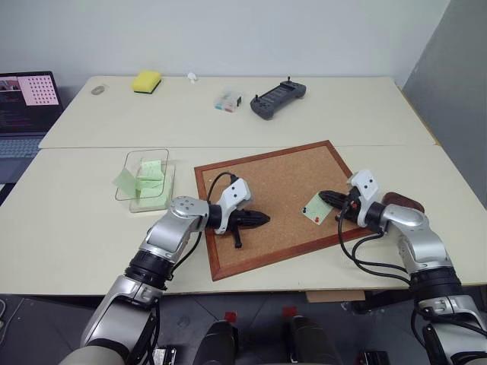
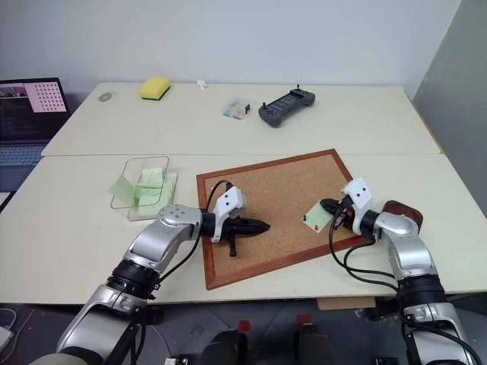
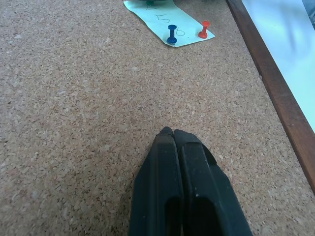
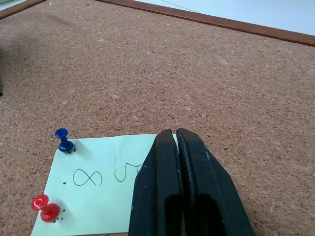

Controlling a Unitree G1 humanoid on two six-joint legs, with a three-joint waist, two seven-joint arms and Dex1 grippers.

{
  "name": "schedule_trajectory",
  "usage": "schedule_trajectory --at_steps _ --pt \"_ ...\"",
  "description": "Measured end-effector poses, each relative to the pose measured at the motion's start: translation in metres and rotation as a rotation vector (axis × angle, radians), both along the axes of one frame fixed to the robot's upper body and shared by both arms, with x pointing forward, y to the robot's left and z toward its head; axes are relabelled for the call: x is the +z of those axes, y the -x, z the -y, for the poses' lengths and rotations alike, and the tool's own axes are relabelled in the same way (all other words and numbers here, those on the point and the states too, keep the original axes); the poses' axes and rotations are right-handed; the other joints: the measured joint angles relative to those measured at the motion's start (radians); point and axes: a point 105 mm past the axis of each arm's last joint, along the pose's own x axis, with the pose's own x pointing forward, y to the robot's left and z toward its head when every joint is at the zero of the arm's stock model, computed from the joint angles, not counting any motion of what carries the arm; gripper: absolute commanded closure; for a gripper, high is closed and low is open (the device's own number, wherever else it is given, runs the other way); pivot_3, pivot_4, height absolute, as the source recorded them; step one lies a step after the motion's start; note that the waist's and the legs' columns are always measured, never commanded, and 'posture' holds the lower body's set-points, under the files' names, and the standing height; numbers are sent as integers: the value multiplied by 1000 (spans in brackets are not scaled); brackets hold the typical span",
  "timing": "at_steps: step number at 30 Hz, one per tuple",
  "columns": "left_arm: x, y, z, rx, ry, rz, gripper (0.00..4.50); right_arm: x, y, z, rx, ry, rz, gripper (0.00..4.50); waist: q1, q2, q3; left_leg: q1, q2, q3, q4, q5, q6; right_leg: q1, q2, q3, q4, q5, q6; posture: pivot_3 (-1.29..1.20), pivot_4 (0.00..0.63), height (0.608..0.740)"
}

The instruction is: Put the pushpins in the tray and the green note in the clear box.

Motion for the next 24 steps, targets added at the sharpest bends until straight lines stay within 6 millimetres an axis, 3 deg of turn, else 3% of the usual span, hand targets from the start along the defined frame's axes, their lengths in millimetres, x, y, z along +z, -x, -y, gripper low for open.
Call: schedule_trajectory --at_steps 6,11,15,24 --pt "0 0 1 -3 -3 8 4500 2 1 3 -9 -46 -17 4464 0 0 0 0 0 0 0 0 0 0 0 0 0 0 0 0 150 740" --pt "-1 -1 3 -13 -26 28 4500 25 5 2 5 -117 34 4464 1 0 0 0 0 -1 1 0 0 1 0 0 0 0 0 0 150 740" --pt "-1 -1 3 -15 -32 30 4500 27 9 4 1 -122 30 4464 1 1 -1 1 0 0 1 0 0 1 0 0 0 0 1 0 150 740" --pt "-1 -2 4 -17 -32 26 4500 53 14 25 -115 -204 67 4464 2 1 -1 0 0 -1 1 0 1 1 0 0 0 1 1 0 150 740"
